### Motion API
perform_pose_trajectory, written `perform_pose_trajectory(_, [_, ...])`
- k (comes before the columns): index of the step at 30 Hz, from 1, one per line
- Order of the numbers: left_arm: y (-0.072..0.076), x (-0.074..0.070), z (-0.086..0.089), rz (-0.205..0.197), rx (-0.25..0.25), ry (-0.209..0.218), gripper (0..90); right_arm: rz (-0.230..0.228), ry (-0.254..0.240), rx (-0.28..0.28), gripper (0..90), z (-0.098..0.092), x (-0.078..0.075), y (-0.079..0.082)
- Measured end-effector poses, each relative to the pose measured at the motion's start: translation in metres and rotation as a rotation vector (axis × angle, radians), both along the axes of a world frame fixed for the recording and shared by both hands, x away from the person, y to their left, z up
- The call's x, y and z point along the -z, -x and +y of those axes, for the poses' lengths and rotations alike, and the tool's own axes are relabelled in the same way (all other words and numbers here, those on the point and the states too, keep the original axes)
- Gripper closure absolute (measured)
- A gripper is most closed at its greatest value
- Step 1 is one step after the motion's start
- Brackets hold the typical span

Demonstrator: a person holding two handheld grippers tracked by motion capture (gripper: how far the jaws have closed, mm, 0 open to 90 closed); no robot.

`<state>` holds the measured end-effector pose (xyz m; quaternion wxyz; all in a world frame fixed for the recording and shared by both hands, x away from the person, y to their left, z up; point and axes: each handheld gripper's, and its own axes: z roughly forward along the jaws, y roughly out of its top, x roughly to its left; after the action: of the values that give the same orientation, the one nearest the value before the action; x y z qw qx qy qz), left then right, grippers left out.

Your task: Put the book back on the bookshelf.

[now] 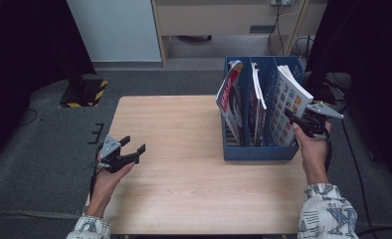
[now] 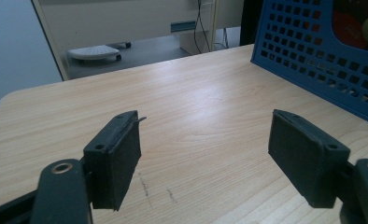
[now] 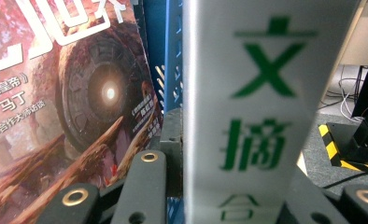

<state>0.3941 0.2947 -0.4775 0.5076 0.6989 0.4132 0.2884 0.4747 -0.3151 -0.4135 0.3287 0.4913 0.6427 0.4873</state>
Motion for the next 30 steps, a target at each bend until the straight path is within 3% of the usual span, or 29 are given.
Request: perform_pose_trajectory(30, [-0.0001, -0.0018, 0.0009, -0.006, -0.003, 0.008, 24.9, 0.053, 0.015, -0.024, 72.0, 0.0024, -0.0023, 0.0050])
